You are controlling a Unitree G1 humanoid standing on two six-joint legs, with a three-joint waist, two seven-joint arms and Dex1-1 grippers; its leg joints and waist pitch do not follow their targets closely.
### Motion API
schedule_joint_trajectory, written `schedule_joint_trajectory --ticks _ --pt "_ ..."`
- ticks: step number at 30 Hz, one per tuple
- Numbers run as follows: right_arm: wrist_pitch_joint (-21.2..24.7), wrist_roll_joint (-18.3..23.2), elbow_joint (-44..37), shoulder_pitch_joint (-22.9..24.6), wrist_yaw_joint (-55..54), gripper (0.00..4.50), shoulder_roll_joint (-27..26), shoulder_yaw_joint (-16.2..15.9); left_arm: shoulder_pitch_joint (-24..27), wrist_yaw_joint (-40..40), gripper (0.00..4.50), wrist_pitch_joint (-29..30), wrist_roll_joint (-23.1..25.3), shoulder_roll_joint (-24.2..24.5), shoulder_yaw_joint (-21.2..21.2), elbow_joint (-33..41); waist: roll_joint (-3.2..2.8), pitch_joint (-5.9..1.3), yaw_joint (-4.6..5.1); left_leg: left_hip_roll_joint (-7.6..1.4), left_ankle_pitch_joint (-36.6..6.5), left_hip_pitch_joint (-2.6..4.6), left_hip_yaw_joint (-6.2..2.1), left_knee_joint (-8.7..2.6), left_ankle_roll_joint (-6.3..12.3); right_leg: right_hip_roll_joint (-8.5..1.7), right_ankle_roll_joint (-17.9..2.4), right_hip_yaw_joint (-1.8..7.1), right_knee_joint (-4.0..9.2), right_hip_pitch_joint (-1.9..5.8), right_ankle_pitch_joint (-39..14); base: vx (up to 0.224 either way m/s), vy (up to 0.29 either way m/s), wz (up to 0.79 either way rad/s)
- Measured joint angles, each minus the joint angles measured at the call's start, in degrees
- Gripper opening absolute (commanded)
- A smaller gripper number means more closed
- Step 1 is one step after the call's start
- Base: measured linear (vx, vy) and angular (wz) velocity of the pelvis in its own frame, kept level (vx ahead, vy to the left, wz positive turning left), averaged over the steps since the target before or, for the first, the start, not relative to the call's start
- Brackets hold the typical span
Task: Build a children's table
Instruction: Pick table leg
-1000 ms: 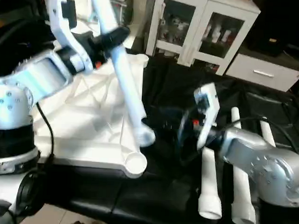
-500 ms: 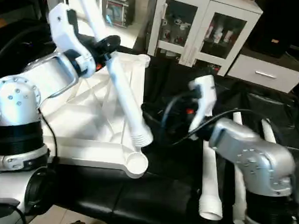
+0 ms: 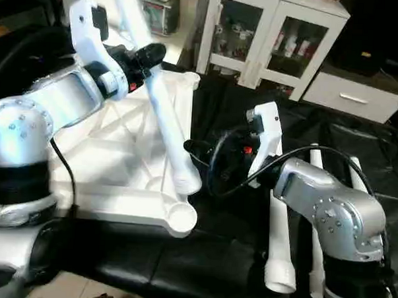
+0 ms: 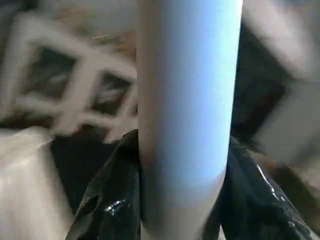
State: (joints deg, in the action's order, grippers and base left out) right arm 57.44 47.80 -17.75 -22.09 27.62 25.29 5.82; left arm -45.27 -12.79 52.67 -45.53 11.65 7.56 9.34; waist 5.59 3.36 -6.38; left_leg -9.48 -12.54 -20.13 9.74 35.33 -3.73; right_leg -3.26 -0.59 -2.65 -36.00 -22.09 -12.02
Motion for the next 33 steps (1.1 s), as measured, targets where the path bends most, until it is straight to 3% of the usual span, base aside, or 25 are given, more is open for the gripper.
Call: schedule_joint_trajectory --ticks 4,9,13,17,33 --pt "1.18 2.52 -0.15 0.67 4.53 4.5 2.6 0.53 4.89 -18.49 1.68 -1.64 -2.46 5.69 -5.12 3.91 0.0 0.01 -0.04 -0.02 -0.01 0.01 0.04 -0.02 0.0 0.0 0.05 -0.01 -0.04 -0.02 -0.04 0.0 0.0 0.0" --pt "2.19 5.12 -0.74 1.66 11.19 4.5 5.48 0.39 4.6 -30.29 1.68 -1.97 -5.94 6.99 -3.97 1.62 0.0 0.01 -0.06 0.0 -0.01 0.08 0.05 -0.01 0.01 -0.03 -0.03 0.01 -0.06 0.03 0.04 0.0 0.0 0.0" --pt "2.32 5.6 -1.99 2.19 16.14 4.5 8.55 -2.45 2.63 -36.36 1.68 -4.98 -6.91 6.55 -3.92 -2.32 0.01 0.01 -0.12 -0.03 0.0 0.06 0.05 -0.01 0.02 -0.04 -0.03 -0.01 -0.06 0.03 0.06 0.0 0.0 0.0" --pt "2.22 5.31 -2.32 2.8 19.16 4.5 10.18 -4.48 -0.17 -40.28 1.68 -5.82 -8.9 5.81 -3.41 -4.04 0.0 0.01 -0.1 -0.04 0.0 0.05 0.07 -0.01 0.02 -0.04 -0.04 -0.01 -0.05 0.02 0.06 0.0 0.0 0.0" --pt "1.86 5.74 -3.81 2.48 21.54 4.5 10.96 -5.23 -2.97 -46.54 1.68 -5.61 -12.15 4.83 -2.93 -5.77 0.01 0.01 -0.14 -0.05 0.0 0.06 0.11 -0.01 0.03 -0.04 -0.06 0.0 -0.07 0.02 0.06 0.0 0.0 0.0"
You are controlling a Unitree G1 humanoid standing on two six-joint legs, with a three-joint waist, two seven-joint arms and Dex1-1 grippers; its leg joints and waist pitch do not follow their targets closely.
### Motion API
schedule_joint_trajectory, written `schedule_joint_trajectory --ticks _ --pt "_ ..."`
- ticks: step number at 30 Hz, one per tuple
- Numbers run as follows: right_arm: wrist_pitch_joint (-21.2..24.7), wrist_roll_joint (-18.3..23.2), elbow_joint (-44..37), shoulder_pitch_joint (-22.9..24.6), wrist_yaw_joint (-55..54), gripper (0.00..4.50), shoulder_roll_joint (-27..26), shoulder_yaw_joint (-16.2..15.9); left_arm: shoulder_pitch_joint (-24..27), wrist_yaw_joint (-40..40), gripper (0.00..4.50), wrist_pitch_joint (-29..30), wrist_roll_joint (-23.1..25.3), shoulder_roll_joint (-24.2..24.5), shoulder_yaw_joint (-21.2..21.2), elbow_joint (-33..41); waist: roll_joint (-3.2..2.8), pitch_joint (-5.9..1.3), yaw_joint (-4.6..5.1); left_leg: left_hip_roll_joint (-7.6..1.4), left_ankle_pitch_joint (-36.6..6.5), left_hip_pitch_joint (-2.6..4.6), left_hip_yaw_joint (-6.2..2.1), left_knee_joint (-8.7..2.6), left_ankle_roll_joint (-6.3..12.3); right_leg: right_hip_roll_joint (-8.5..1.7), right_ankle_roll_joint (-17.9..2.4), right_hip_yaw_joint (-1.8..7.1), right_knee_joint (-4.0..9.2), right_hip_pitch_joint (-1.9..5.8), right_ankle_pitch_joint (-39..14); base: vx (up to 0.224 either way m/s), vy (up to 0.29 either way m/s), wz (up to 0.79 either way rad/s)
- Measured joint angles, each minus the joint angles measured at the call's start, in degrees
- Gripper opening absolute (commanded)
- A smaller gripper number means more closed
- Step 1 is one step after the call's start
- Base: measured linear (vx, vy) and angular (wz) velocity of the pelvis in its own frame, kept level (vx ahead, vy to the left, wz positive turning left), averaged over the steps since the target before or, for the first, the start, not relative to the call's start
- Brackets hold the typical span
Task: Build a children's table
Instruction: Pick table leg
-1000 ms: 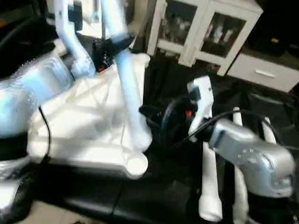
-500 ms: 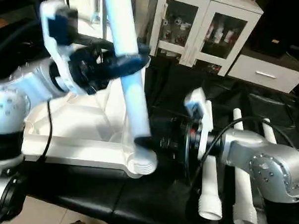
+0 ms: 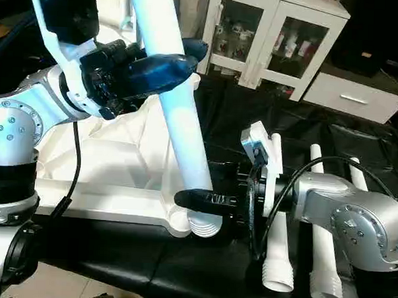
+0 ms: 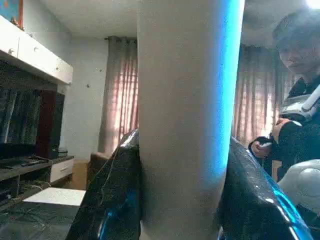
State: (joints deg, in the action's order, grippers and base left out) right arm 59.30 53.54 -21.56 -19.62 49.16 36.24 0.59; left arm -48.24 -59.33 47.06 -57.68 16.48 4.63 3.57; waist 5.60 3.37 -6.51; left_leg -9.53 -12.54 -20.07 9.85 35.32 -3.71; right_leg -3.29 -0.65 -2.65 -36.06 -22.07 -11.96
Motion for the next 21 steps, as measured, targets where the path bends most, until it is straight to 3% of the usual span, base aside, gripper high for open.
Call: schedule_joint_trajectory --ticks 7,21 --pt "0.34 1.09 -0.39 0.0 1.97 4.5 0.89 0.01 -0.06 -2.07 1.68 1.04 -0.94 0.36 -0.28 -0.62 0.0 0.0 0.02 0.0 0.0 0.01 0.0 0.0 0.0 0.0 0.0 0.0 -0.02 0.0 0.0 0.0 0.0 0.0" --pt "0.15 1.78 -3.16 0.5 5.29 3.3 3.24 -1.78 -0.06 -5.27 1.68 2.76 -1.06 1.24 -2.65 -0.62 0.0 0.0 -0.15 0.0 0.0 0.01 0.01 0.01 0.01 -0.01 -0.02 0.0 -0.04 0.0 0.01 0.0 0.0 0.0"
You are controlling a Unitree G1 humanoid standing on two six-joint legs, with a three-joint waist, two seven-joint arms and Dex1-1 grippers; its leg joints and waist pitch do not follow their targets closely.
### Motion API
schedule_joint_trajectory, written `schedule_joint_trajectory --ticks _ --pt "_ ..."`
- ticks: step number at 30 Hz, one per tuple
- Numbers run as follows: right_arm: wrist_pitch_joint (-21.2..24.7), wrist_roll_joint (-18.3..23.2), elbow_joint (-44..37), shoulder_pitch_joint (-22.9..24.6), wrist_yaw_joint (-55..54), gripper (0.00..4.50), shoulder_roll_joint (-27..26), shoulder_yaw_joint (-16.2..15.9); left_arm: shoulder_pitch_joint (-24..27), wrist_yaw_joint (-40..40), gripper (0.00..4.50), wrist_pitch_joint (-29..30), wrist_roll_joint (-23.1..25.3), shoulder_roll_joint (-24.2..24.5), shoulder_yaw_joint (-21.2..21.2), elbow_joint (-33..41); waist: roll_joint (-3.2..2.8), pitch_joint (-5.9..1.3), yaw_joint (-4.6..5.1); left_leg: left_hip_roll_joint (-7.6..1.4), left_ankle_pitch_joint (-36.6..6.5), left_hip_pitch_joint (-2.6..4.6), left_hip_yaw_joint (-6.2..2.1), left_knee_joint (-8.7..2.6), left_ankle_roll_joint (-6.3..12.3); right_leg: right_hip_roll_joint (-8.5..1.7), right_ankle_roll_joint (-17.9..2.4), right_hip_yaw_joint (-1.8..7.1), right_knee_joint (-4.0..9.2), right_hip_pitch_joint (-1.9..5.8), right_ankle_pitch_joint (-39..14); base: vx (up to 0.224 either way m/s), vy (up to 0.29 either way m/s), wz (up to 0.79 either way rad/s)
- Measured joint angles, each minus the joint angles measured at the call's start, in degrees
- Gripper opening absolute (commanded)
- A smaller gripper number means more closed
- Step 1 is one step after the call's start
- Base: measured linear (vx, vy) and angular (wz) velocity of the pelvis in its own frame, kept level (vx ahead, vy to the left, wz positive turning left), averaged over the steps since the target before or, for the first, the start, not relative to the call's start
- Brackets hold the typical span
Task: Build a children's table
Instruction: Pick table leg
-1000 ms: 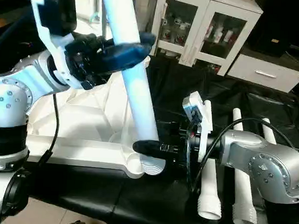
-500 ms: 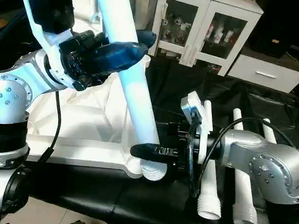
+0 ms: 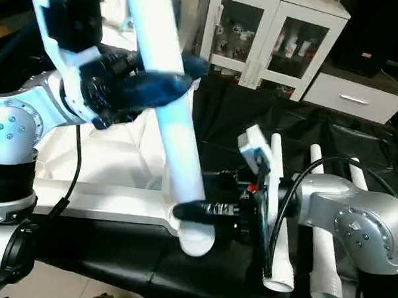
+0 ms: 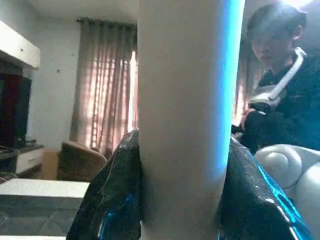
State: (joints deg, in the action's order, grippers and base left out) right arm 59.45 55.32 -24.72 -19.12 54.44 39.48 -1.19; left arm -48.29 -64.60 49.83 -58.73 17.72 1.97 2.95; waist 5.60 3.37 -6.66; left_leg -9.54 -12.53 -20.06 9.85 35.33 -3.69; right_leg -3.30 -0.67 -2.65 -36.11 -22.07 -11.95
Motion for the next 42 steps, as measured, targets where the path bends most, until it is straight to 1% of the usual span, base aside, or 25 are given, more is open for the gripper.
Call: schedule_joint_trajectory --ticks 3,6,8,11,13,18,21,22,23,25,29,31,32,33,34,37,40,42 --pt "-1.27 -2.09 -0.08 0.71 1.04 2.95 0.84 -2.2 -0.05 -0.16 1.68 -0.01 0.3 -0.21 -1.09 -0.43 0.0 0.0 0.03 0.0 0.0 0.0 0.0 0.0 0.0 0.0 0.0 0.0 -0.01 0.0 0.0 0.0 0.0 0.0" --pt "-1.73 -3.52 -0.15 1.19 1.06 2.85 0.94 -3.78 -0.05 -0.16 1.68 -0.04 1.26 -0.43 -1.71 -0.7 0.0 0.0 0.07 -0.01 0.0 0.01 0.0 0.0 0.0 0.0 -0.01 0.0 -0.02 0.0 0.01 0.0 0.0 0.0" --pt "-2.05 -4.07 -0.61 1.27 1.05 2.55 0.97 -3.88 -0.07 -0.16 1.68 -0.04 1.7 -0.64 -1.91 -0.88 0.0 0.0 0.08 -0.01 0.0 0.01 0.0 0.0 0.0 0.0 -0.01 0.0 -0.03 0.0 0.01 0.0 0.0 0.0" --pt "-2.74 -4.62 -1.16 1.28 1.02 2.45 1.17 -4.21 -0.2 -0.08 1.68 -0.12 2.12 -0.93 -1.91 -1.37 0.0 0.0 0.07 -0.01 0.0 0.01 0.0 0.0 0.01 0.0 -0.01 0.0 -0.03 0.0 0.01 0.0 0.0 0.0" --pt "-3.48 -5.29 -1.17 1.31 1.03 2.13 1.17 -4.52 -0.26 -0.03 1.68 -0.16 2.21 -1.14 -1.93 -1.72 0.0 0.0 0.07 -0.01 0.01 0.01 0.0 0.0 0.01 0.0 -0.02 0.0 -0.03 0.0 0.01 0.0 0.0 0.0" --pt "-4.06 -6.02 -1.32 1.32 0.87 2.01 0.49 -4.84 -0.54 0.81 1.68 0.01 2.22 -1.18 -1.87 -2.77 0.0 0.0 0.03 -0.01 0.01 0.01 0.0 0.0 0.02 0.0 -0.02 0.0 -0.03 0.0 0.02 0.0 0.0 0.0" --pt "-4.06 -5.72 -0.85 1.31 0.61 1.97 -0.29 -4.11 -2.37 3.73 1.68 2.74 1.89 -1.45 -1.08 -5.17 -0.01 0.0 -0.01 0.0 0.03 0.01 0.0 0.03 0.05 0.0 -0.08 0.0 -0.04 0.0 0.05 0.0 0.0 0.0" --pt "-4.06 -5.54 -0.84 1.31 0.56 1.95 -0.31 -3.59 -2.68 4.65 2.24 3.45 1.64 -1.57 -0.38 -5.87 -0.02 -0.01 0.04 0.0 0.03 0.01 0.0 0.04 0.05 0.0 -0.09 0.0 -0.05 0.0 0.06 0.0 0.0 0.0" --pt "-4.06 -5.33 -0.79 1.31 0.53 1.93 -0.32 -3.49 -2.68 4.9 2.38 3.6 1.58 -1.47 -0.14 -5.97 -0.02 -0.01 0.04 -0.01 0.03 0.01 0.0 0.04 0.05 0.0 -0.09 0.0 -0.05 0.0 0.06 0.0 0.0 0.0" --pt "-4.05 -5.12 -0.53 1.32 0.2 1.9 -0.43 -3.49 -2.68 5.41 2.41 3.6 1.72 -1.06 -0.08 -5.99 -0.02 -0.01 0.13 -0.01 0.03 0.02 0.0 0.04 0.05 0.0 -0.09 -0.01 -0.05 0.0 0.06 0.0 0.0 0.0" --pt "-4.04 -5.21 0.18 1.31 -0.48 1.88 -0.57 -3.48 -2.68 6.68 2.79 3.48 2.27 -0.27 0.41 -6.16 -0.02 0.0 0.12 -0.03 0.03 0.02 0.0 0.04 0.05 0.0 -0.1 -0.02 -0.06 0.0 0.06 0.0 0.0 0.0" --pt "-4.09 -5.76 0.18 1.3 -1.38 1.88 -1.02 -3.38 -2.67 7.9 2.82 3.12 2.96 -0.23 0.55 -6.4 -0.03 0.0 0.11 -0.02 0.03 0.02 0.0 0.04 0.05 0.0 -0.1 -0.02 -0.06 0.0 0.06 0.0 0.0 0.0" --pt "-4.26 -6.28 0.22 1.26 -1.89 1.88 -1.3 -3.38 -2.67 8.41 2.9 2.96 3.46 -0.24 0.63 -6.53 -0.03 0.0 0.07 -0.02 0.03 0.02 0.0 0.04 0.05 0.0 -0.1 -0.02 -0.06 0.0 0.06 0.0 0.0 0.0" --pt "-4.78 -7.03 0.5 1.06 -2.91 1.88 -1.77 -3.39 -2.65 9.29 3.03 2.6 4.0 -0.28 0.87 -6.55 -0.04 0.0 0.06 -0.02 0.03 0.02 0.0 0.04 0.05 0.0 -0.12 -0.02 -0.06 0.0 0.07 0.0 0.0 0.0" --pt "-5.81 -8.97 1.33 0.48 -4.71 1.88 -2.48 -3.46 -2.66 11.3 3.21 1.6 5.24 -0.51 1.44 -6.54 -0.08 0.0 0.09 -0.02 0.03 0.02 0.0 0.05 0.04 0.0 -0.15 -0.02 -0.06 0.0 0.1 0.0 0.0 0.0" --pt "-7.82 -13.97 4.03 -1.24 -9.39 1.88 -2.95 -3.65 -2.68 19.09 3.26 -1.1 9.22 -1.67 2.49 -6.86 -0.13 0.0 0.07 -0.05 0.05 0.0 0.0 0.07 0.02 0.0 -0.22 -0.04 -0.06 0.01 0.14 0.0 0.0 0.0" --pt "-8.41 -16.6 5.14 -1.37 -12.56 1.87 -4.17 -3.83 -2.63 26.04 3.63 -0.09 10.04 -2.95 4.24 -6.56 -0.13 0.0 0.13 -0.07 0.05 -0.01 -0.01 0.07 0.02 0.0 -0.21 -0.07 -0.06 0.01 0.14 0.0 0.0 0.0" --pt "-8.48 -17.74 5.2 -1.77 -14.3 1.87 -5.43 -4.19 -1.93 28.75 3.65 1.56 9.39 -3.64 5.1 -4.81 -0.16 0.02 0.18 -0.08 0.07 -0.01 0.0 0.08 -0.02 0.0 -0.21 -0.08 -0.06 0.01 0.14 0.0 0.0 0.0"
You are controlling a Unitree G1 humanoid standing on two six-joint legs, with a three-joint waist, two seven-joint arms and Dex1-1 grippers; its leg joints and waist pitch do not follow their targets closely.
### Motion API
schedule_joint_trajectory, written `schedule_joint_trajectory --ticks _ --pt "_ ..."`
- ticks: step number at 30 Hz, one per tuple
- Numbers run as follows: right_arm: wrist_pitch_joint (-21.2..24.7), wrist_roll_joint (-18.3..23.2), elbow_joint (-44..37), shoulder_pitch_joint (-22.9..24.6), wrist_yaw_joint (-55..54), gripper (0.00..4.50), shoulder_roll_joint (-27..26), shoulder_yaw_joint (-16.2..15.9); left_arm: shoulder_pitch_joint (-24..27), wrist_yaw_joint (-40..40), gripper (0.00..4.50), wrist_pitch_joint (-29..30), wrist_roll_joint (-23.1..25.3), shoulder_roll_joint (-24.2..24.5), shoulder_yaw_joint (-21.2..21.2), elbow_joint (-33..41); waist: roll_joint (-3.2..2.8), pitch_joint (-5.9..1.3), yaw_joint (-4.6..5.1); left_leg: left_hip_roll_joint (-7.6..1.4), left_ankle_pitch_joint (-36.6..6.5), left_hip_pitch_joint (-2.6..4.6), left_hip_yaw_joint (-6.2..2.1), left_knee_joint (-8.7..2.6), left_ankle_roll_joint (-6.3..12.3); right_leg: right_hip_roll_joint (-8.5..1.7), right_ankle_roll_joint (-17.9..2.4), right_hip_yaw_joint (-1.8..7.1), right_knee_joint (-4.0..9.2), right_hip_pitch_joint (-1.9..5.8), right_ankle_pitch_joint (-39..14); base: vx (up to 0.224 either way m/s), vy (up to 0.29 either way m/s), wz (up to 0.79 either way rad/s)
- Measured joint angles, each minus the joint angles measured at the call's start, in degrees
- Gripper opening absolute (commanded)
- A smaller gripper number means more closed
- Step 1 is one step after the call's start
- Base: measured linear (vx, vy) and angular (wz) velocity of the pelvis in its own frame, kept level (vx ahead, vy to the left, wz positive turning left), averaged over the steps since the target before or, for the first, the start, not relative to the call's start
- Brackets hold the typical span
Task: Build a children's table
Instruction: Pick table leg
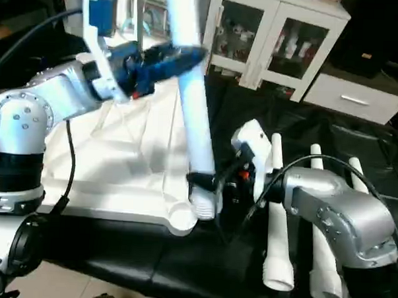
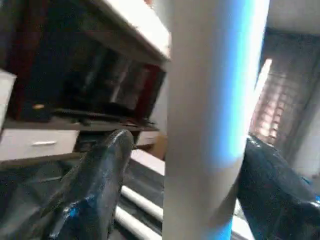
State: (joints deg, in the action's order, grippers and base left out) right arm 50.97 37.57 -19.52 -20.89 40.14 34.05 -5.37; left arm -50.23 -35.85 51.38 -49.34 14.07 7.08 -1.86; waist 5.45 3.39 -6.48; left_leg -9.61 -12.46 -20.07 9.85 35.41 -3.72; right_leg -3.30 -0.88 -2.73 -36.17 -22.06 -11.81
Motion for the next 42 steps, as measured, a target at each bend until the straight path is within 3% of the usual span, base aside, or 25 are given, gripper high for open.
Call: schedule_joint_trajectory --ticks 6,11,12,16,17,21,22,26,27,30,36,39,42 --pt "-1.18 -2.88 0.38 -2.66 -2.31 1.86 -1.46 -2.13 0.9 8.28 4.06 4.05 -0.57 -4.6 -0.34 5.25 0.02 -0.01 -0.07 -0.01 -0.01 0.0 0.01 0.0 0.03 0.0 0.0 0.0 0.01 0.0 0.0 0.0 0.0 0.0" --pt "-1.4 -4.25 0.84 -2.96 -2.94 1.86 -2.07 -2.91 0.9 11.8 4.33 5.02 -0.58 -5.58 -0.35 5.52 0.02 -0.01 -0.04 0.0 -0.01 0.0 0.01 0.0 0.07 0.0 0.01 0.01 -0.01 0.0 0.01 0.0 0.0 0.0" --pt "-1.4 -4.27 0.94 -2.97 -2.96 1.86 -2.15 -2.91 0.9 12.2 4.03 5.28 -0.6 -5.69 -0.2 5.53 0.02 -0.01 -0.03 0.0 -0.01 0.0 0.01 0.0 0.07 0.0 0.01 0.01 -0.01 0.0 0.01 0.0 0.0 0.0" --pt "-1.4 -4.27 1.19 -2.97 -2.83 1.86 -2.35 -2.91 0.9 13.47 3.95 6.34 -0.87 -6.22 0.52 5.53 0.02 0.0 -0.01 0.0 -0.01 -0.01 0.01 0.0 0.07 0.01 0.01 0.0 0.01 0.0 0.0 0.0 0.0 0.0" --pt "-1.4 -4.28 1.2 -2.97 -2.8 1.86 -2.35 -2.91 0.89 13.73 3.62 6.42 -1.03 -6.35 0.86 5.53 0.02 0.0 0.0 0.0 -0.01 -0.01 0.01 0.0 0.07 0.0 0.01 0.01 0.02 0.0 0.0 0.0 0.0 0.0" --pt "-1.4 -4.46 1.22 -2.97 -2.77 1.86 -2.4 -2.91 0.88 14.81 3.47 7.12 -1.62 -6.42 1.54 5.49 0.02 0.0 0.0 0.0 -0.01 -0.01 0.01 0.0 0.08 0.01 0.01 0.0 0.02 0.0 0.0 0.0 0.0 0.0" --pt "-1.4 -4.53 1.23 -2.97 -2.77 1.86 -2.41 -2.91 0.89 15.1 3.17 7.17 -1.62 -6.41 1.64 5.45 0.02 0.0 0.0 0.0 -0.01 -0.01 0.01 0.0 0.08 0.01 0.01 0.0 0.02 0.0 0.01 0.0 0.0 0.0" --pt "-1.4 -4.67 1.62 -2.97 -2.77 1.86 -2.44 -2.9 0.89 16.14 2.99 7.41 -1.54 -6.46 1.7 5.39 0.02 0.0 0.0 0.0 -0.01 -0.01 0.0 0.0 0.08 0.01 0.01 0.01 0.02 0.0 0.01 0.0 0.0 0.0" --pt "-1.4 -4.7 1.73 -2.97 -2.79 1.86 -2.44 -2.9 0.89 16.28 2.72 7.43 -1.52 -6.52 1.75 5.39 0.02 0.0 0.0 0.0 -0.01 -0.01 0.01 0.0 0.08 0.01 0.01 0.0 0.02 0.0 0.01 0.0 0.0 0.0" --pt "-1.4 -4.72 1.73 -2.97 -2.78 1.86 -2.44 -2.9 0.88 16.82 2.6 7.47 -1.52 -6.73 1.99 5.26 0.02 0.0 0.02 0.0 -0.01 -0.01 0.0 0.0 0.08 0.01 0.01 0.0 0.02 0.0 0.0 0.0 0.0 0.0" --pt "-1.4 -5.05 2.23 -2.97 -2.92 1.86 -2.89 -2.86 0.71 17.86 1.92 7.47 -0.99 -6.29 2.31 3.78 0.01 0.0 0.04 -0.01 -0.01 0.0 0.01 0.0 0.08 0.01 0.01 0.0 0.02 0.0 0.0 0.0 0.0 0.0" --pt "-1.37 -4.29 2.56 -2.97 -2.91 2.58 -4.08 -1.97 -0.09 17.99 1.84 7.5 -0.47 -5.79 2.73 2.9 0.01 0.0 0.06 -0.01 -0.02 -0.01 0.01 0.0 0.08 0.01 0.01 0.0 0.02 -0.01 0.0 0.0 0.0 0.0" --pt "-1.16 -2.5 2.58 -3.39 -2.68 2.73 -4.61 -0.28 -0.89 17.8 1.78 8.01 -0.49 -5.51 2.72 2.01 0.02 0.0 -0.1 0.0 -0.02 -0.02 0.01 0.0 0.08 0.01 0.02 0.01 0.05 -0.01 0.0 0.0 0.0 0.0"
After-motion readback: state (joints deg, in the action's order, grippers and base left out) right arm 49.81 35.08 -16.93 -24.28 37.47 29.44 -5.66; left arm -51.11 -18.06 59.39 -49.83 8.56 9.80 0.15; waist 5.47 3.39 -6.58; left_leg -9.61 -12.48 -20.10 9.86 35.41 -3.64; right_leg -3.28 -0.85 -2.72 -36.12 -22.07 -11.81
